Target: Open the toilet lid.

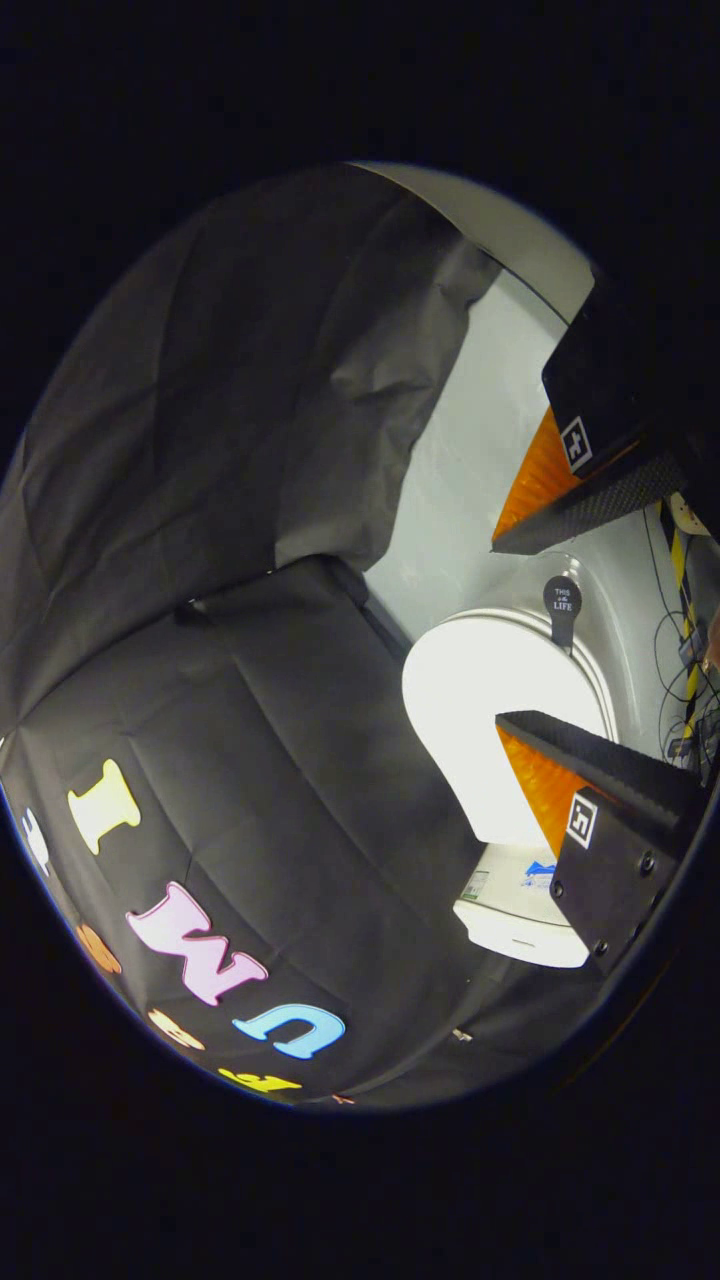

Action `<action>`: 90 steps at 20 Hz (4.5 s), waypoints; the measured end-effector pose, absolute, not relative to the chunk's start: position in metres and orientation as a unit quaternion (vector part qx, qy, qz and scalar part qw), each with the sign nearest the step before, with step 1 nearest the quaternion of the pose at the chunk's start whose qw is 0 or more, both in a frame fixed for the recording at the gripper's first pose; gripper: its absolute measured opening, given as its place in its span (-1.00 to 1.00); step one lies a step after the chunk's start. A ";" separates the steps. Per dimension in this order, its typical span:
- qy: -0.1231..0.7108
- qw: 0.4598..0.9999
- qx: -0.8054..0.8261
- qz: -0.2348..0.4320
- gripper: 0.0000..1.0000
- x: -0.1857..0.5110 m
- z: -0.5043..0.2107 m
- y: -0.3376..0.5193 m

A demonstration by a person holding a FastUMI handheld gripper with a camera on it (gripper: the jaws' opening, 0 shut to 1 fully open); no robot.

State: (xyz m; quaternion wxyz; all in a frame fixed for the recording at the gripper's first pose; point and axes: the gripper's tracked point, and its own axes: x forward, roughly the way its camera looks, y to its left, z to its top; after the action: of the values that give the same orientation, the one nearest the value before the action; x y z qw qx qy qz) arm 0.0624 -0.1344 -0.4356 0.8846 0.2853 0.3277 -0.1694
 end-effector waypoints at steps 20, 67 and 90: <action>0.416 0.715 0.544 -0.140 0.94 0.068 -0.579 -0.110; 0.277 0.942 0.158 -0.106 -0.88 0.130 -0.324 0.028; 0.163 0.984 -0.066 0.005 -0.78 0.152 -0.224 0.265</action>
State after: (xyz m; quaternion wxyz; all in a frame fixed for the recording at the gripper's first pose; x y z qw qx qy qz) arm 0.1517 0.2652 -0.2244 0.9843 -0.0661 0.1634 0.0049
